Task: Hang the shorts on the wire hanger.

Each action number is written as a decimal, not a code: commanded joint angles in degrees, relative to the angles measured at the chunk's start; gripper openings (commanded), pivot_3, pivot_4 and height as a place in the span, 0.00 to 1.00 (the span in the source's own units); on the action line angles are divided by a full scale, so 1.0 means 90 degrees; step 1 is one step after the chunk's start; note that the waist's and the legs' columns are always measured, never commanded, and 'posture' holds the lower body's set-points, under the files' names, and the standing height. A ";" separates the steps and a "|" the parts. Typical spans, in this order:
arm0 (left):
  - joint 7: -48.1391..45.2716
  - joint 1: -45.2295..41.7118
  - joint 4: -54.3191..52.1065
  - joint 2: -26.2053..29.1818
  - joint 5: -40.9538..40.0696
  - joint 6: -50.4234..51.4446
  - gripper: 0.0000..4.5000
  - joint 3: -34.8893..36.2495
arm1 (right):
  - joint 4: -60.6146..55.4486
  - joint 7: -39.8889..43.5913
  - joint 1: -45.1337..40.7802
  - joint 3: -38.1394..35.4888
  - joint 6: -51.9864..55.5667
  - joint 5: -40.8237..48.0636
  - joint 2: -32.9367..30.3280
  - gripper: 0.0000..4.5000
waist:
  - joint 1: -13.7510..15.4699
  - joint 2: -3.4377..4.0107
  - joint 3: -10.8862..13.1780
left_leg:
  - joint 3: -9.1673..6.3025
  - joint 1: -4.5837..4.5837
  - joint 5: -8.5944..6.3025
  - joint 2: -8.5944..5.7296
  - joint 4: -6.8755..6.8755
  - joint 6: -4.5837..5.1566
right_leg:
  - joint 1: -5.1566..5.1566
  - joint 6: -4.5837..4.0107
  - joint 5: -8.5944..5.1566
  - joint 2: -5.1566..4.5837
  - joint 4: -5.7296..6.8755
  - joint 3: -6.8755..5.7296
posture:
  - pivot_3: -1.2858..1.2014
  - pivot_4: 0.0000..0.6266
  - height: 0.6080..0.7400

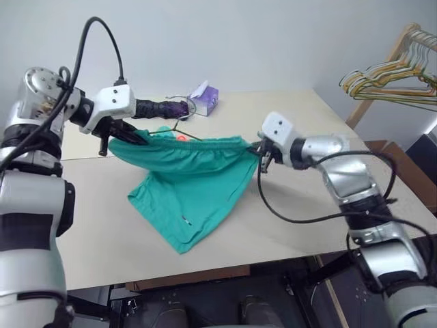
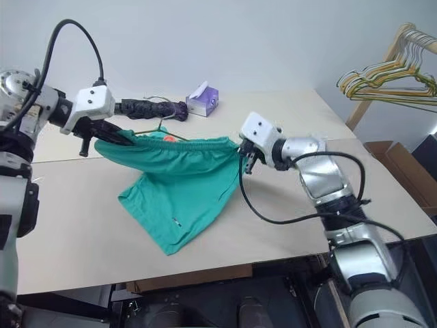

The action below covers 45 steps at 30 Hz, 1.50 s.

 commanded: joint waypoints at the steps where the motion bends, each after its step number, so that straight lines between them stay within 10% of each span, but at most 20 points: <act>1: 0.0168 -0.0100 -0.0055 -0.0083 -0.0018 0.0051 0.00 0.0309 | -0.0006 0.0266 -0.0765 0.0089 0.0621 -0.0120 0.0059 0.01 | -0.0013 0.0000 0.0000 | 0.0001 0.0002 0.0000 0.0000 0.0001 0.0000 | 0.0000 0.0000 0.0000 0.0000 0.0002 0.0001 | 0.51 0.00 1.00; 23: 0.0345 0.0101 -0.0286 -0.0634 -0.0111 0.0226 0.00 0.0929 | 0.0616 0.0195 -0.1260 0.0726 -0.0731 -0.1265 0.0490 0.01 | -0.0016 0.0000 0.0000 | 0.0000 -0.0007 0.0000 -0.0001 0.0002 0.0000 | -0.0007 -0.0001 0.0001 -0.0003 0.0004 -0.0002 | 0.51 0.00 1.00; 33: 0.0467 0.0053 -0.0216 -0.0544 0.0003 0.0073 0.00 0.0919 | 0.0832 0.0460 -0.1035 0.0658 -0.0989 -0.1429 0.0308 0.69 | -0.0029 0.0000 0.0000 | 0.0000 -0.0003 0.0000 -0.0001 0.0001 0.0000 | -0.0005 -0.0001 0.0001 -0.0003 0.0005 -0.0003 | 0.50 0.00 1.00; 45: 0.0295 0.0035 -0.0230 -0.0556 -0.0056 -0.0109 0.00 0.0986 | 0.1265 0.1293 -0.1203 -0.0047 -0.0280 -0.0346 0.0516 0.69 | -0.0052 0.0000 0.0000 | 0.0000 0.0000 0.0000 -0.0001 0.0002 0.0000 | 0.0000 -0.0001 0.0001 -0.0003 0.0005 -0.0003 | 0.50 0.00 1.00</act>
